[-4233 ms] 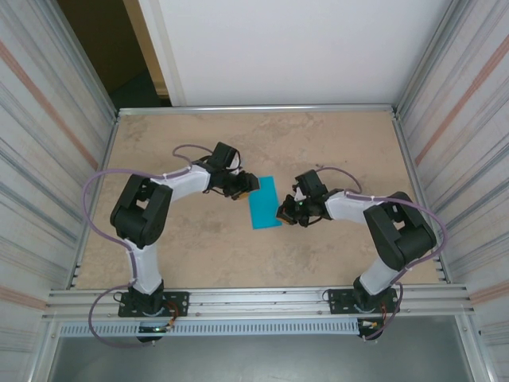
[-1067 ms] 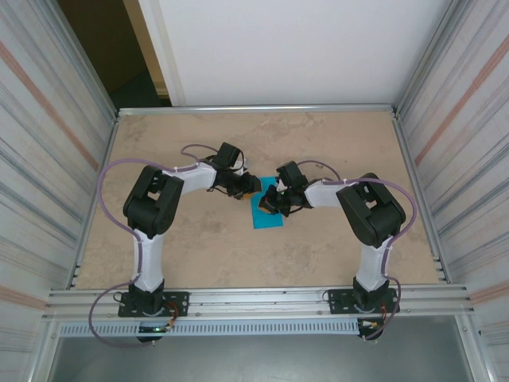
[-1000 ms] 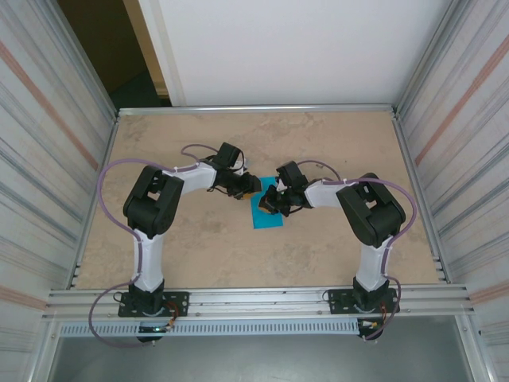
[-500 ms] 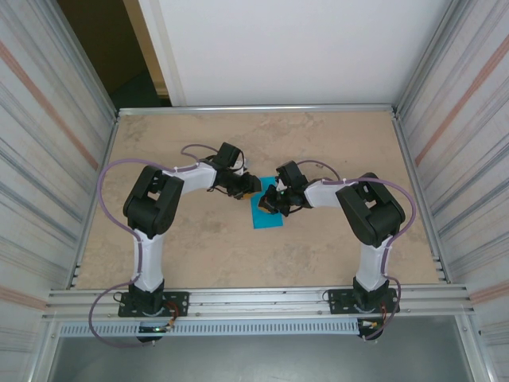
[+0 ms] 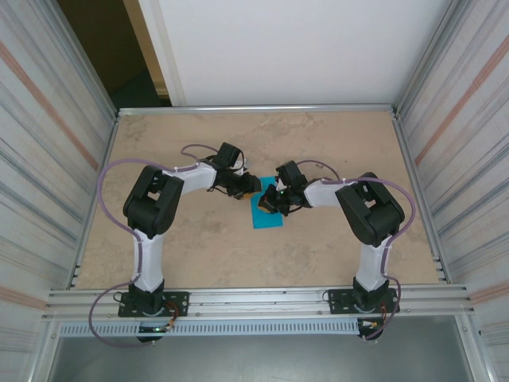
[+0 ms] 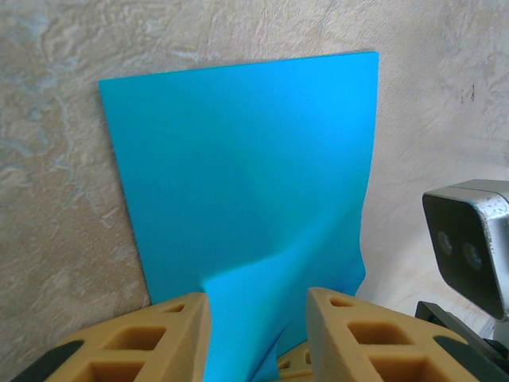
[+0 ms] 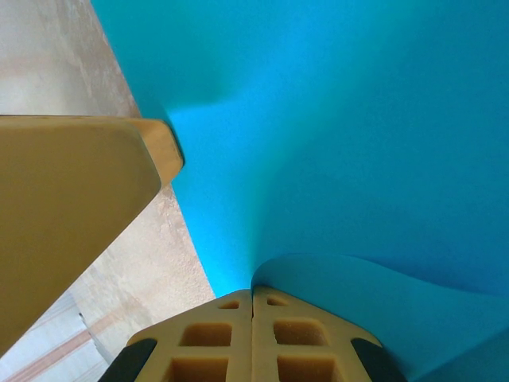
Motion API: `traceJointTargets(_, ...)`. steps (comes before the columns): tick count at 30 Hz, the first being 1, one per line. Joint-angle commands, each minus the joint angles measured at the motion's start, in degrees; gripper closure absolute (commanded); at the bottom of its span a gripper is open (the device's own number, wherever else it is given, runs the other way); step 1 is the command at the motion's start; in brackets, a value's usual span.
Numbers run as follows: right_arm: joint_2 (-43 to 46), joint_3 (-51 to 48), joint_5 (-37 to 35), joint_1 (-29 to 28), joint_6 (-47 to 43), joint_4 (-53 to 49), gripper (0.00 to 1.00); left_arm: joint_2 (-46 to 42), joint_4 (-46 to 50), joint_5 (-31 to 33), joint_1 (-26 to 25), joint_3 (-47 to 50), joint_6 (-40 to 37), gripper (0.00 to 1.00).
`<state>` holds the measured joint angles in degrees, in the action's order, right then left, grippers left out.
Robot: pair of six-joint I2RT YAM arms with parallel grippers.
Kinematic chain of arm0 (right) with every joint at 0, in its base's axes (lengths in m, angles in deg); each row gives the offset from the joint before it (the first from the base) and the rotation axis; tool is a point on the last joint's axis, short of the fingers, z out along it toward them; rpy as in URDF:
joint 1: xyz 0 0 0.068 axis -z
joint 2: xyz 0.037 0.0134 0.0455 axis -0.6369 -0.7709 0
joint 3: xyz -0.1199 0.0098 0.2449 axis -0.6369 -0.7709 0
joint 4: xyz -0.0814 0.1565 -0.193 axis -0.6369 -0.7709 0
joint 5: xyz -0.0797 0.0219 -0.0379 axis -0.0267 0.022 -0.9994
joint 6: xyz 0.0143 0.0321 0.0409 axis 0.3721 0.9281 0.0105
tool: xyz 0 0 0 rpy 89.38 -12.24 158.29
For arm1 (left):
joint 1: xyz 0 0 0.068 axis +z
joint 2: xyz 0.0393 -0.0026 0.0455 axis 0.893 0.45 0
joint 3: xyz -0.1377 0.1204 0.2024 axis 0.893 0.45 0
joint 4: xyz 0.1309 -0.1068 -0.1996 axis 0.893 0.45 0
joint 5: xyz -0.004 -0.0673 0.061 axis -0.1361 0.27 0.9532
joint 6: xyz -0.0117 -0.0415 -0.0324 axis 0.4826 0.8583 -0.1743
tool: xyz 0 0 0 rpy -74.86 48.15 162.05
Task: Fold a paper plane with a square sheet of paper (pick it up from the middle)
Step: Fold the triangle a second time at the center of the table.
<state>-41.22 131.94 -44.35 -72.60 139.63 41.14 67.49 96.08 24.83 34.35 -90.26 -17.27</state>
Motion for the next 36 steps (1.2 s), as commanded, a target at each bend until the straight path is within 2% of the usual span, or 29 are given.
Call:
traceJointTargets(1, -1.71, 0.90, -2.39, -0.10, 1.18, -1.69, 1.00, 2.17, 4.71, 2.68, -0.33, 0.34, -1.05, 0.62)
traceJointTargets(36, 0.53, -1.46, -2.96, -0.19, 0.73, -1.86, 1.00, 3.93, 6.29, 4.51, -0.10, -0.62, -1.35, 0.64)
